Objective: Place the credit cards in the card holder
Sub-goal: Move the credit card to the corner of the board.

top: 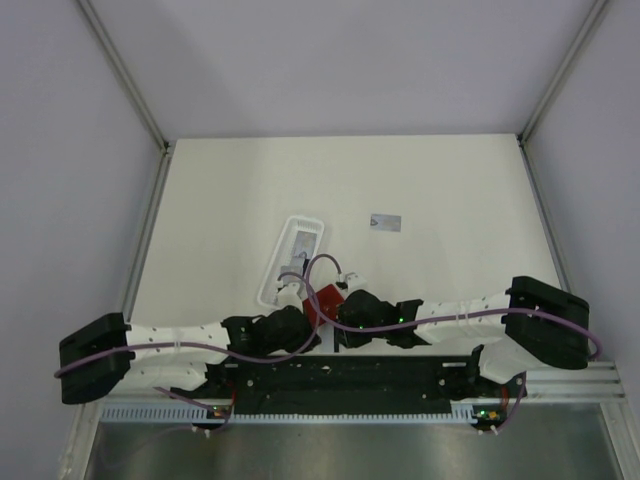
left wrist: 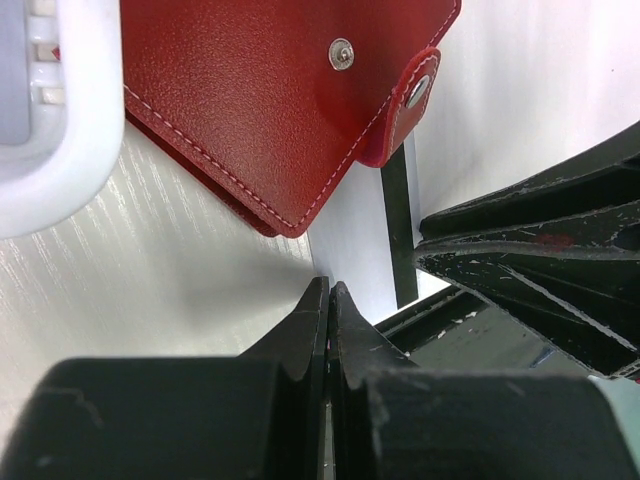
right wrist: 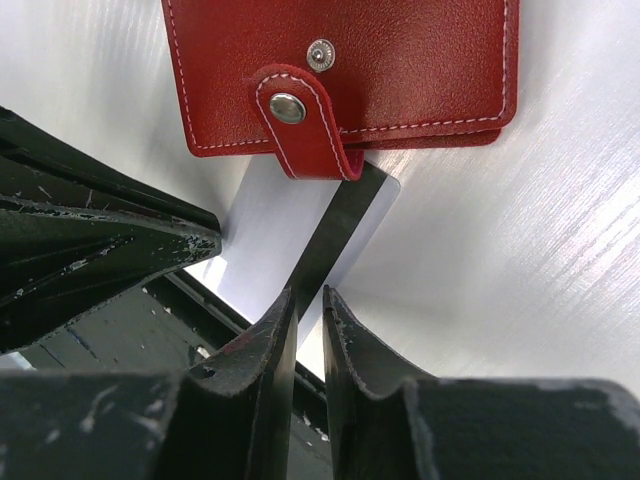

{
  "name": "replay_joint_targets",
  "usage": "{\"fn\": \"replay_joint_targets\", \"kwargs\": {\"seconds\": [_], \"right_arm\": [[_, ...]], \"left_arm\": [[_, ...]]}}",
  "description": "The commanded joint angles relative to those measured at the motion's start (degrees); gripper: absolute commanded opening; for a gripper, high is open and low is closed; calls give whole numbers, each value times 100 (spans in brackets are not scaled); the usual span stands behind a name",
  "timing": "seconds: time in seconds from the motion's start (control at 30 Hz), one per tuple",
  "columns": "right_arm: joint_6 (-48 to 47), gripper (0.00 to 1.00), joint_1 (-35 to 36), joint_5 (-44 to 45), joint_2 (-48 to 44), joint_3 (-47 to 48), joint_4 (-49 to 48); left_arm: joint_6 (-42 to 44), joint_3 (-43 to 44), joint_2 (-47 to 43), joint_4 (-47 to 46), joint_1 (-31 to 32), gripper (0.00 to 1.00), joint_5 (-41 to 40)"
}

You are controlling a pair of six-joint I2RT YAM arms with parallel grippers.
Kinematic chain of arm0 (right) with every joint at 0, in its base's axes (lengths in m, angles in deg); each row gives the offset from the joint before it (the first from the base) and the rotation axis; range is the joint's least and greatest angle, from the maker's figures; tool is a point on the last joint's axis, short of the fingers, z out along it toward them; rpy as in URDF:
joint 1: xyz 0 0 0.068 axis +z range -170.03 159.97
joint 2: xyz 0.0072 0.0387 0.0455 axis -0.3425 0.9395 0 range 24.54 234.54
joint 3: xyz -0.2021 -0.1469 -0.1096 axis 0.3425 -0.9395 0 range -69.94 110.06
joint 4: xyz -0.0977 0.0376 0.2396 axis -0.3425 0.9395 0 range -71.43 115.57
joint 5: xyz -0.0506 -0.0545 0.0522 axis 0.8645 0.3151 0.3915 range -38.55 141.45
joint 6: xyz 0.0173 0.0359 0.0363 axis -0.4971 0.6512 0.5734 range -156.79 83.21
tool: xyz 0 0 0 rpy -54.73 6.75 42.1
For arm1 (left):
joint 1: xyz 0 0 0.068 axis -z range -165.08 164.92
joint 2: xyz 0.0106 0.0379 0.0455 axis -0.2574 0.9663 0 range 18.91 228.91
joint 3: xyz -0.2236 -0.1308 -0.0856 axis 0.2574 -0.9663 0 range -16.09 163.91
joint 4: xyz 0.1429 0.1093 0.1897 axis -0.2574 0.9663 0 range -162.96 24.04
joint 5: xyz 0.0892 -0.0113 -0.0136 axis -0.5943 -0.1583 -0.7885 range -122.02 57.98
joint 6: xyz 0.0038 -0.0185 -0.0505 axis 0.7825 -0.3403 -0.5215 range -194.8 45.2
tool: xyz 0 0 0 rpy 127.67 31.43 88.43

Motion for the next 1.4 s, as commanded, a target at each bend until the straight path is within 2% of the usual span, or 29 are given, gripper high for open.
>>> {"fn": "replay_joint_targets", "kwargs": {"seconds": [0.0, 0.23, 0.67, 1.0, 1.1, 1.37], "right_arm": [[67, 17, 71, -127, 142, -172, 324], [120, 16, 80, -286, 124, -199, 210], [462, 16, 431, -22, -104, -322, 420], [665, 17, 520, 400, -596, -454, 702], [708, 20, 511, 479, -710, -445, 746], [989, 38, 511, 453, -1158, -752, 500]], "left_arm": [[-198, 104, 123, 37, 110, 0, -111], [-374, 104, 220, 55, 416, 0, -119], [-1024, 69, 176, 336, 1199, 0, -497], [-1174, 227, -386, 1239, 1270, 0, -1033], [-1131, 394, -562, 1531, 1270, 0, -1182], [-876, 570, -887, 1681, 1270, 4, -1464]]}}
